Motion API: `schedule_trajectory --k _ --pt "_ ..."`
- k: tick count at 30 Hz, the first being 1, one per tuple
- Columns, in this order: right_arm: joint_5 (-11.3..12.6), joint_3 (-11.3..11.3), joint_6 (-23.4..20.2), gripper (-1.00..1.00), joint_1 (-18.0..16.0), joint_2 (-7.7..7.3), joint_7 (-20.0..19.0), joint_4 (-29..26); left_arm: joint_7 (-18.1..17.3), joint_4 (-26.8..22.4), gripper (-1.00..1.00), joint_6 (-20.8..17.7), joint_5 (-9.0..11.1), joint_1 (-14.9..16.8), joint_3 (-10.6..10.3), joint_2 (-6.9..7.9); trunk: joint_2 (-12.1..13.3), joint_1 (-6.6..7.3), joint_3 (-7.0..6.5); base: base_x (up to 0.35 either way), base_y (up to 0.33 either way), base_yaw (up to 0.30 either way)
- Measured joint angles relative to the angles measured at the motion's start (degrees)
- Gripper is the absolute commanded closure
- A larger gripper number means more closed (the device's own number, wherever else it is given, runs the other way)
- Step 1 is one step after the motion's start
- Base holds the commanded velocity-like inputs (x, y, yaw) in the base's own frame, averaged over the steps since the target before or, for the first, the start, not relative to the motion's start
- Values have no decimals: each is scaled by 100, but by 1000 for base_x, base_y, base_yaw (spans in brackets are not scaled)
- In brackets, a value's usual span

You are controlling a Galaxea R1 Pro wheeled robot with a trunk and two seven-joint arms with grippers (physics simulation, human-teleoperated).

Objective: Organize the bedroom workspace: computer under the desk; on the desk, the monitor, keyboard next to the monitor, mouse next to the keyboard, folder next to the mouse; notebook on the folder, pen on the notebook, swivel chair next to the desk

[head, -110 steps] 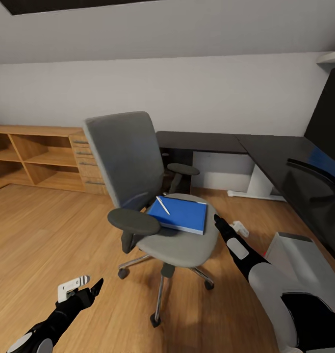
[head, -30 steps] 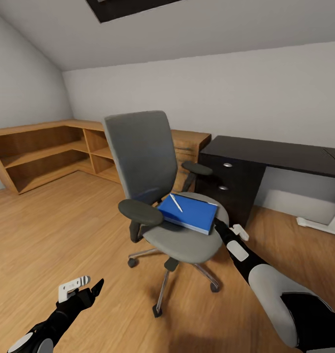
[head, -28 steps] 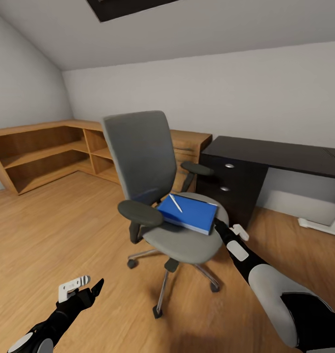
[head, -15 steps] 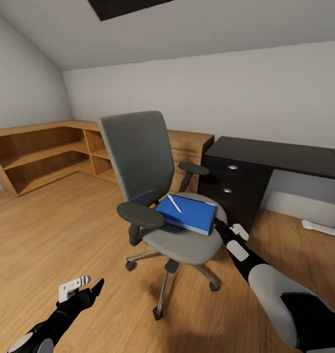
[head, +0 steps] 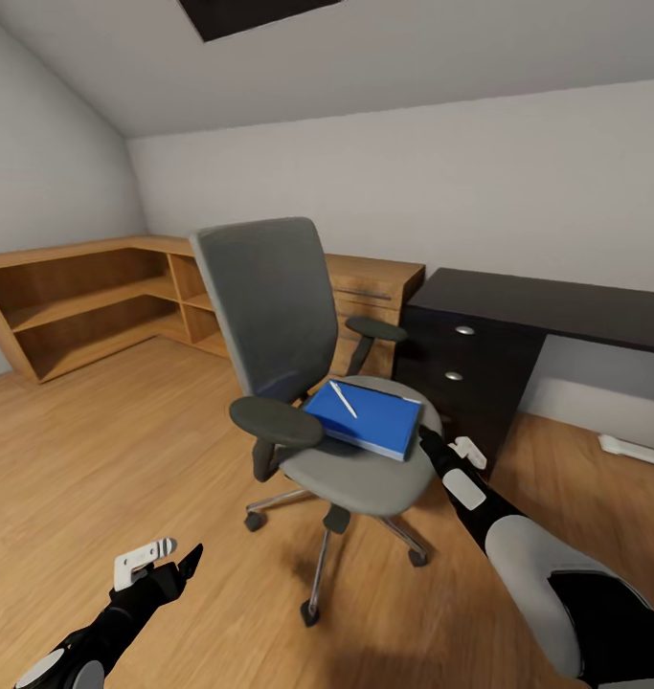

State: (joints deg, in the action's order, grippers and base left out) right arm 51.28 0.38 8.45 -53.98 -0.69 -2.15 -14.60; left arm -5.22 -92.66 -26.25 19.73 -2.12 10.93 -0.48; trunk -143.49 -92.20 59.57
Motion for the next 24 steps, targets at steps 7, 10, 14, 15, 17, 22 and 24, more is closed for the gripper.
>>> schedule_trajectory --k 7,10,14,15,17,22,24 --pt "-9 -18 6 -100 0 5 9 5 0 -1 -100 0 0 -1 1 0 0 0 -41 1 0 188" --pt "-1 2 5 -100 2 8 1 5 0 0 -100 0 0 0 0 0 0 0 -60 0 0 175" --pt "0 1 0 -100 2 8 0 -2 0 0 -100 0 0 0 -1 0 0 0 -70 0 0 51" --pt "0 1 0 -100 2 8 0 -3 0 0 -100 0 0 0 -1 0 0 0 -71 0 0 15" --pt "7 -11 1 -100 3 4 8 3 0 0 -100 0 0 0 0 0 0 0 -71 0 0 8" --pt "0 -10 0 -100 -2 -2 8 -2 0 0 -100 0 0 0 -1 0 0 0 -72 0 0 1" --pt "0 0 -1 -100 1 -1 0 -4 0 0 -100 0 0 0 0 0 0 -1 -72 -107 0 0"
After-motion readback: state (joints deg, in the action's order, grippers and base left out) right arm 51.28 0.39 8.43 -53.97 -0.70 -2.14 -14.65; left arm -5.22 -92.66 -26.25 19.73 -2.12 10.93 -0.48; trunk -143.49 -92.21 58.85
